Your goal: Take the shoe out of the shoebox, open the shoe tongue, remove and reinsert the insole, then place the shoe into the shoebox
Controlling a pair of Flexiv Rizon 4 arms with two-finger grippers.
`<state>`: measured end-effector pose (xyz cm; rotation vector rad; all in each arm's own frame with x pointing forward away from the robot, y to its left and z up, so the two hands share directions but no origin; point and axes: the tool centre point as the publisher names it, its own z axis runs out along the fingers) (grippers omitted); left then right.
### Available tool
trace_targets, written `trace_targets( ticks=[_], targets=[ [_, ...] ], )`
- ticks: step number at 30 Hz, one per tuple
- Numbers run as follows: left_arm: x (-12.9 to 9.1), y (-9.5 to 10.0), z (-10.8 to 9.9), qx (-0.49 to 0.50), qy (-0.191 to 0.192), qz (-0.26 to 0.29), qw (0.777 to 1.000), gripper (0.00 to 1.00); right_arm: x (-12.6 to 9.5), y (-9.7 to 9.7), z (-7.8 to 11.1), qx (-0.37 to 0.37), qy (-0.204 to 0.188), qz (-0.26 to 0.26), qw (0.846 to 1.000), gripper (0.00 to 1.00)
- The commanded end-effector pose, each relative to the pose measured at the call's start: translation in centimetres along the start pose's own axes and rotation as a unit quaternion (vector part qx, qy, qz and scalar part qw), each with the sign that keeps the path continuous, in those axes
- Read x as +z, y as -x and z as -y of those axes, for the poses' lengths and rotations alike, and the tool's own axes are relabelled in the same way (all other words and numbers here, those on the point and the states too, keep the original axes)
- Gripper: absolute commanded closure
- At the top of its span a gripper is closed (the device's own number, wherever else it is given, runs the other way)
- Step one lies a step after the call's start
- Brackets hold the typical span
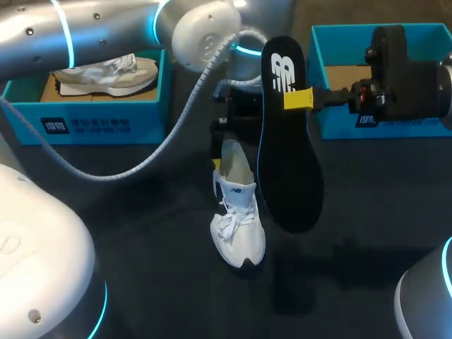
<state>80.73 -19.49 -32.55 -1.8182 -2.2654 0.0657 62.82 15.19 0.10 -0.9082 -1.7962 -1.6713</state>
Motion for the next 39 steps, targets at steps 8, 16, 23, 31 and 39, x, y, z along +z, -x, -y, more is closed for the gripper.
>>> trace_targets(
  ticks=[8,16,23,31,39],
  targets=[
    [-2.0,-0.9,-0.6,-0.008,-0.012,0.111,0.994,0.0,-0.5,0.6,-0.9,0.017,0.014,-0.006,1.0,1.0],
    [-7.5,-2.4,-0.8,0.006,-0.004,0.235,0.972,0.0,-3.3,3.9,-3.7,0.111,0.046,-0.004,0.993,1.0],
    [-10.4,-4.1,0.7,0.042,-0.025,0.355,0.934,0.0,-4.5,5.5,-4.6,0.158,0.069,0.03,0.985,1.0],
    [-12.6,-5.8,1.5,0.069,-0.045,0.472,0.878,0.0,-4.5,5.5,-4.6,0.158,0.069,0.03,0.985,1.0],
    [-15.0,-7.3,2.9,0.12,-0.047,0.551,0.825,0.0,-4.5,5.5,-4.6,0.158,0.069,0.03,0.985,1.0]
  ],
)
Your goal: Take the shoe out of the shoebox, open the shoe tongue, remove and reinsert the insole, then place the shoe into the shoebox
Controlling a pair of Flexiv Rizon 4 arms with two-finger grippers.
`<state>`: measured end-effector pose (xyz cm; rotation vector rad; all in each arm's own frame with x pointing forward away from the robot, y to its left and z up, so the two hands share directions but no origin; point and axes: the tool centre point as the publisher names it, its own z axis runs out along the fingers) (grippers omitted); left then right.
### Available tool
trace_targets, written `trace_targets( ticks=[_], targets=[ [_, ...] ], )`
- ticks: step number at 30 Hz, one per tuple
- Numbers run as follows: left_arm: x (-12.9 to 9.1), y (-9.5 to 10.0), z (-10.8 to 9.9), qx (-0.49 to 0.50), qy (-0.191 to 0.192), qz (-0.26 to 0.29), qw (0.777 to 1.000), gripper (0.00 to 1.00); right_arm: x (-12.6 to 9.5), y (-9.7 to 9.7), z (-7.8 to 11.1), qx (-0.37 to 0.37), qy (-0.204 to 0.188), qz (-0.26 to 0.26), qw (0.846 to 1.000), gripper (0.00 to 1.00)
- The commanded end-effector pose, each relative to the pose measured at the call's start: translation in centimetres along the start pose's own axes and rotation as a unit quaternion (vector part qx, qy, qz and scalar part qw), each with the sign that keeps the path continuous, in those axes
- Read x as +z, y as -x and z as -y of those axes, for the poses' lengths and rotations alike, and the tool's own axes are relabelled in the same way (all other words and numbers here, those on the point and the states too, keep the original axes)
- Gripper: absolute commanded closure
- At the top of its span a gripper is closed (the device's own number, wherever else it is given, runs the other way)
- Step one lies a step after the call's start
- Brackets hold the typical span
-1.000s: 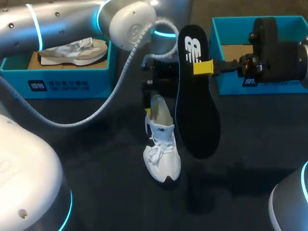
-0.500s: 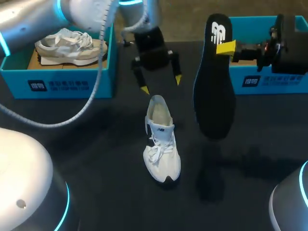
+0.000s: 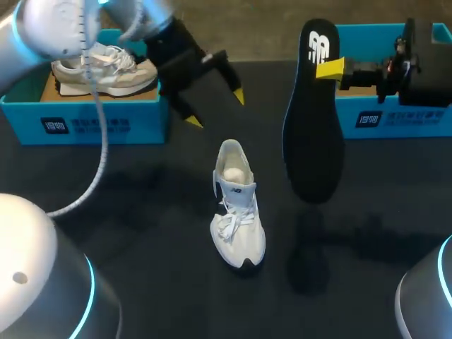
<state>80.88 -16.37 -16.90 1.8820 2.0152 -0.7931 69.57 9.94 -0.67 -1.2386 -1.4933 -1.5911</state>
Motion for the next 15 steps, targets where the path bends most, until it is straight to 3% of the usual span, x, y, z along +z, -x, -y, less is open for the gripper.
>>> trace_targets(
  ticks=[1,10,15],
  targets=[
    [-1.2,-1.0,1.6,0.03,0.004,0.238,0.971,0.0,0.3,0.2,-0.3,0.003,-0.002,-0.002,1.0,1.0],
    [-3.4,0.7,4.0,0.069,0.01,0.346,0.936,0.0,0.7,3.0,-3.2,0.059,-0.005,0.009,0.998,1.0],
    [-4.2,1.2,5.1,0.077,0.015,0.368,0.927,0.0,1.0,3.8,-4.0,0.075,-0.008,0.025,0.997,1.0]
  ],
)
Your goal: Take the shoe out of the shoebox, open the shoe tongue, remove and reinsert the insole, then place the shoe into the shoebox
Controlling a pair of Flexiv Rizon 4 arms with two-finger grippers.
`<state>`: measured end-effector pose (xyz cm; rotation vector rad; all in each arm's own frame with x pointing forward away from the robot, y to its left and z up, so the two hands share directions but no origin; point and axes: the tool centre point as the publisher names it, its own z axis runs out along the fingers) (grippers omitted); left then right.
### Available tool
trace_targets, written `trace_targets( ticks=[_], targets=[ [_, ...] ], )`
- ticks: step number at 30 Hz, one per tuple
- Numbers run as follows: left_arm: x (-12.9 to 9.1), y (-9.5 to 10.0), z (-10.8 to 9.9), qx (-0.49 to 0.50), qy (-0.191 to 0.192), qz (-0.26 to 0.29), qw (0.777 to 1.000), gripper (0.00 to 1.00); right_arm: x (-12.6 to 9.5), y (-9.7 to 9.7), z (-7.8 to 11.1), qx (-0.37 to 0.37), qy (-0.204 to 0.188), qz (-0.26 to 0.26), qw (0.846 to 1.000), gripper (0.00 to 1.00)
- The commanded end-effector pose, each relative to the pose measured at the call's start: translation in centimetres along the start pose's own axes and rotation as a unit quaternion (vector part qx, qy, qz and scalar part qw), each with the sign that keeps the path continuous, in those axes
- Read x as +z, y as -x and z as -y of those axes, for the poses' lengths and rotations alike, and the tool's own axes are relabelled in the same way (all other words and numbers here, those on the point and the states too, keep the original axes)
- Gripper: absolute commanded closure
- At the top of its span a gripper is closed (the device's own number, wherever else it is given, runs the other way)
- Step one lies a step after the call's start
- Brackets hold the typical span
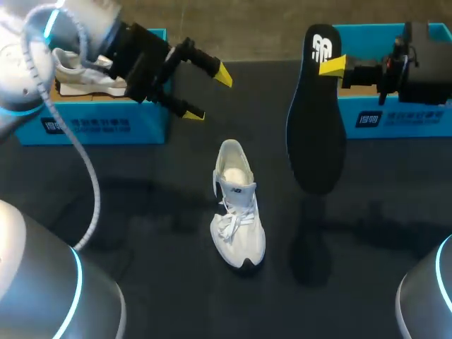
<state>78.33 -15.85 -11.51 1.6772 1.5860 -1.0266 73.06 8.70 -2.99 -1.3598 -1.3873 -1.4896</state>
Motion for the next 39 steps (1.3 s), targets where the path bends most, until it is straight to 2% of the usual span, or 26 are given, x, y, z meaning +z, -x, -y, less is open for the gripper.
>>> trace_targets(
  ticks=[1,12,14,16,21,23,25,30,34,39],
  targets=[
    [-0.3,-0.7,1.6,0.001,0.024,0.165,0.986,0.0,1.3,-0.1,-1.5,0.002,-0.013,0.006,1.0,1.0],
    [-0.3,-0.7,1.6,0.001,0.024,0.165,0.986,0.0,1.3,-0.1,-1.5,0.002,-0.013,0.006,1.0,1.0],
    [-0.5,-0.5,1.7,0.008,0.021,0.178,0.984,0.0,2.2,0.8,-2.4,0.018,-0.003,0.009,1.0,1.0],
    [-0.6,0.0,1.8,0.034,0.044,0.184,0.981,0.0,3.1,1.5,-3.0,0.04,-0.008,0.008,0.999,1.0],
    [-0.9,2.0,3.3,0.094,0.062,0.206,0.972,0.0,5.3,3.5,-4.6,0.085,-0.014,0.005,0.996,1.0],
    [-0.6,2.4,3.4,0.099,0.063,0.21,0.971,0.0,6.1,4.3,-5.2,0.105,-0.001,0.001,0.994,1.0],
    [0.2,2.3,3.3,0.111,0.074,0.2,0.971,0.0,7.1,4.9,-5.8,0.121,-0.007,0.004,0.993,1.0],
    [1.0,2.5,3.4,0.112,0.066,0.216,0.968,0.0,9.0,5.6,-7.0,0.141,-0.036,0.003,0.989,1.0],
    [1.5,2.9,2.8,0.131,0.086,0.229,0.961,0.0,9.9,6.1,-7.7,0.151,-0.052,0.005,0.987,1.0],
    [2.1,3.7,2.1,0.132,0.09,0.255,0.954,0.0,11.2,6.3,-8.3,0.156,-0.062,0.007,0.986,1.0]
  ],
)
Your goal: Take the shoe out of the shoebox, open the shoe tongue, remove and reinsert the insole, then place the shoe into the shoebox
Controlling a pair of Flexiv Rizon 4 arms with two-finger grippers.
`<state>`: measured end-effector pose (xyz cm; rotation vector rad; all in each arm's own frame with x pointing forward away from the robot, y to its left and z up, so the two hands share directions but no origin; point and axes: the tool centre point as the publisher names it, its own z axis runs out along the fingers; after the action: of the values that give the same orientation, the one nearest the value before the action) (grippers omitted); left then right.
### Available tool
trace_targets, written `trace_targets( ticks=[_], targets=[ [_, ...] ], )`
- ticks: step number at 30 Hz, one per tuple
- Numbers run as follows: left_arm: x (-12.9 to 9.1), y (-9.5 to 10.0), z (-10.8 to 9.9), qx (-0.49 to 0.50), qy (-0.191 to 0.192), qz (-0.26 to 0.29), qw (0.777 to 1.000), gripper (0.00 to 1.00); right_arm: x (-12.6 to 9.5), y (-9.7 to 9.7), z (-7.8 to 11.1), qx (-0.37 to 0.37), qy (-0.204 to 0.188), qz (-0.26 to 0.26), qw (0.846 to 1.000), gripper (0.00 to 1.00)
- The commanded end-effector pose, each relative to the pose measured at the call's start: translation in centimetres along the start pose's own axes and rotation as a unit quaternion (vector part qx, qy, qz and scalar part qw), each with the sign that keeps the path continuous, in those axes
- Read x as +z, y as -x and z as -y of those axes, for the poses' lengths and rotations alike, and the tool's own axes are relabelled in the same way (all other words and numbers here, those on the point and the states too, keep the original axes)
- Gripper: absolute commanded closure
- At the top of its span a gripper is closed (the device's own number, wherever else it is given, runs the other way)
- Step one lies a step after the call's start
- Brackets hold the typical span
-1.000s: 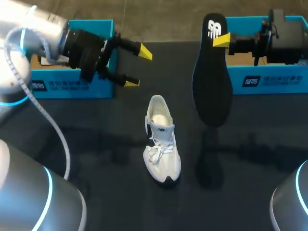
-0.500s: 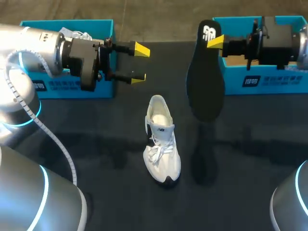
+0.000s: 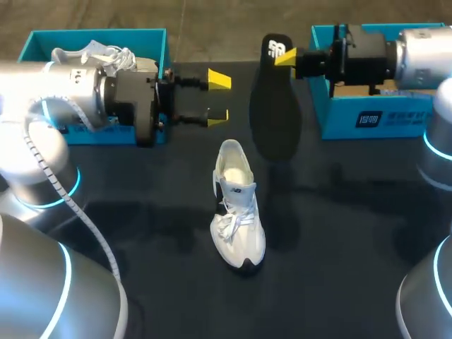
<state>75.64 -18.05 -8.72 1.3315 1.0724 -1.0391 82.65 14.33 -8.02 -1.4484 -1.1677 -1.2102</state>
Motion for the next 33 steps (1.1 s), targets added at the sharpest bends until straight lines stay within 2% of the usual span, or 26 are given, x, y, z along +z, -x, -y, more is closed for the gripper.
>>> trace_targets(
  ticks=[1,7,12,21,22,23,24,30,32,33],
  targets=[
    [1.6,-0.6,-0.4,0.007,0.005,0.01,1.0,0.0,3.0,-0.2,-2.1,0.005,-0.018,0.007,1.0,1.0],
    [2.6,-1.5,-0.9,0.009,0.005,0.015,1.0,0.0,4.1,-0.2,-2.8,0.021,-0.025,0.004,0.999,1.0],
    [3.1,-2.3,-1.6,0.013,0.003,0.017,1.0,0.0,5.2,0.1,-2.2,0.048,-0.026,0.002,0.999,1.0],
    [2.9,-2.4,-1.9,0.02,0.005,0.023,1.0,0.0,5.9,0.7,-1.0,0.069,-0.015,-0.005,0.997,1.0],
    [2.8,-2.4,-1.8,0.019,0.005,0.024,1.0,0.02,5.9,0.8,-0.9,0.071,-0.014,-0.004,0.997,1.0],
    [2.7,-2.4,-1.7,0.019,0.004,0.026,0.999,0.12,5.8,0.9,-0.8,0.072,-0.013,-0.004,0.997,1.0],
    [2.6,-2.4,-1.7,0.019,0.003,0.028,0.999,0.16,5.8,0.9,-0.8,0.073,-0.014,-0.004,0.997,1.0],
    [2.0,-2.3,-1.7,0.022,0.005,0.023,0.999,0.18,5.2,1.3,-0.6,0.077,-0.013,0.01,0.997,1.0],
    [1.9,-2.3,-1.7,0.02,0.006,0.026,0.999,0.33,5.0,1.3,-0.7,0.078,-0.013,0.011,0.997,1.0],
    [1.9,-2.3,-1.7,0.018,0.006,0.027,0.999,0.34,5.0,1.3,-0.8,0.079,-0.013,0.013,0.997,1.0]
  ],
)
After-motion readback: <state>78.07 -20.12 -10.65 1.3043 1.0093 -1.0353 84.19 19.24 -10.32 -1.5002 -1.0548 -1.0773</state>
